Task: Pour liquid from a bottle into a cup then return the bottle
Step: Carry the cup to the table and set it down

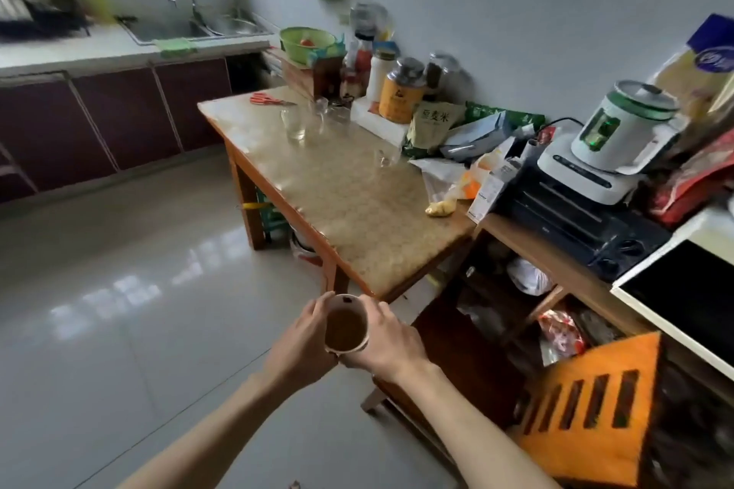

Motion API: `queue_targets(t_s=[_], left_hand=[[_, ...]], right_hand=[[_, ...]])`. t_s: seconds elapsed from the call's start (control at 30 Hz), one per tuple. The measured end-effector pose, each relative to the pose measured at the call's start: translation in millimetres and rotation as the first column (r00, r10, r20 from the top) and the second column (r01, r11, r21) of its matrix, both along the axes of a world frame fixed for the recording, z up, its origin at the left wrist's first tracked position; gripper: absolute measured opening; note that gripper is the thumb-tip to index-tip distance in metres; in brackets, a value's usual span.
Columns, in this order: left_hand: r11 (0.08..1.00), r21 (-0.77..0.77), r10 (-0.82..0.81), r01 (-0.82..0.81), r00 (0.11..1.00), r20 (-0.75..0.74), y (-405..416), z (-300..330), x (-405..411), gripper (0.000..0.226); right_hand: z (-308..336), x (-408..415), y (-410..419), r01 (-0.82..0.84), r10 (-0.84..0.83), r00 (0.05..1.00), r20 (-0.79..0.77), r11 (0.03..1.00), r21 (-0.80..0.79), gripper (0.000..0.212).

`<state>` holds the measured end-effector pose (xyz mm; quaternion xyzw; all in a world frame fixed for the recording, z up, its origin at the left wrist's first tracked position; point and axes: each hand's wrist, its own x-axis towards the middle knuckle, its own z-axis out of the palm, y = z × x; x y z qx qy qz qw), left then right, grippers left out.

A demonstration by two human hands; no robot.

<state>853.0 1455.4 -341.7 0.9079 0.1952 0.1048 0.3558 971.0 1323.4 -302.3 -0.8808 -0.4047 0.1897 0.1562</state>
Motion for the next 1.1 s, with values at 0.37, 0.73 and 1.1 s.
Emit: queue_targets(t_s=[0.37,0.73,1.1], left_hand=[[0.997,-0.004,-0.082,0.082,0.992,-0.098,86.9,-3.9,179.8,0.088],[0.998,-0.068,-0.006,-0.01,0.973,-0.232,151.6,-44.1,326.7,0.081],[0.984,-0.076,0.129,-0.164,0.933,-0.337,170.6,-70.2,368.8,0.088]], right_hand=[[-14.7,165.6,79.2,0.09,-0.09,0.995,-0.031,0.996,0.001,0.092],[-66.3,319.6,159.3,0.054,-0.063,0.991,-0.121,0.996,-0.071,0.09],[-103.5,375.9,198.2,-0.079,0.063,0.992,-0.111,0.986,-0.146,0.086]])
